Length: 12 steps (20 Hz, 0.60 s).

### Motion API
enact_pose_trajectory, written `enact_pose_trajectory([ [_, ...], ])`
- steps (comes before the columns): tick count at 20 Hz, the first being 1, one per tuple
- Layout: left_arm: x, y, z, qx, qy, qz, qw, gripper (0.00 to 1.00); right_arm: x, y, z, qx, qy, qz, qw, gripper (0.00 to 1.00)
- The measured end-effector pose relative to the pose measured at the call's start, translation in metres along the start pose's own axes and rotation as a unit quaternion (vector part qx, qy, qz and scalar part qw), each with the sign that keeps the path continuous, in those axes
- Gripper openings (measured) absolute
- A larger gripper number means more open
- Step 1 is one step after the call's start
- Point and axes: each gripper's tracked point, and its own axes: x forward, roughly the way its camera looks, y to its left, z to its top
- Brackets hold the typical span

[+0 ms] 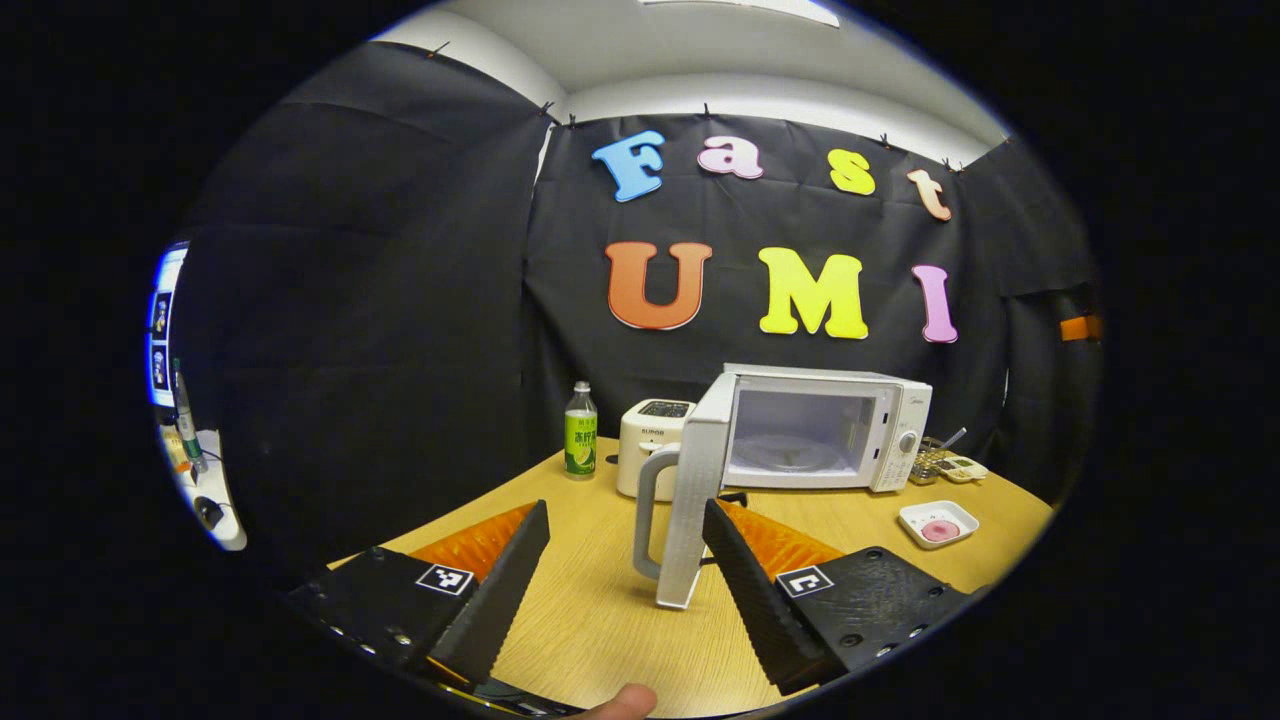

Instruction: Open the microwave oven with the left hand, put the food in, and close the microwave oven.

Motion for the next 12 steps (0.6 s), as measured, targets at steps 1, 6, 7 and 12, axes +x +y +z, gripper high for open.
enact_pose_trajectory([
  [1,-0.001,-0.002,0.011,-0.001,-0.005,0.002,1.000,0.94,0.009,0.002,-0.004,0.001,0.011,0.002,1.000,1.00],
  [6,-0.017,-0.032,0.072,-0.025,-0.043,-0.013,0.999,0.93,0.062,0.008,-0.048,0.001,0.096,0.024,0.995,1.00],
  [7,-0.016,-0.039,0.083,-0.024,-0.055,-0.013,0.998,0.93,0.073,0.009,-0.059,0.008,0.117,0.029,0.993,1.00],
  [12,-0.020,-0.086,0.117,-0.021,-0.067,-0.039,0.997,0.93,0.120,0.027,-0.139,0.055,0.251,0.085,0.963,1.00],
])
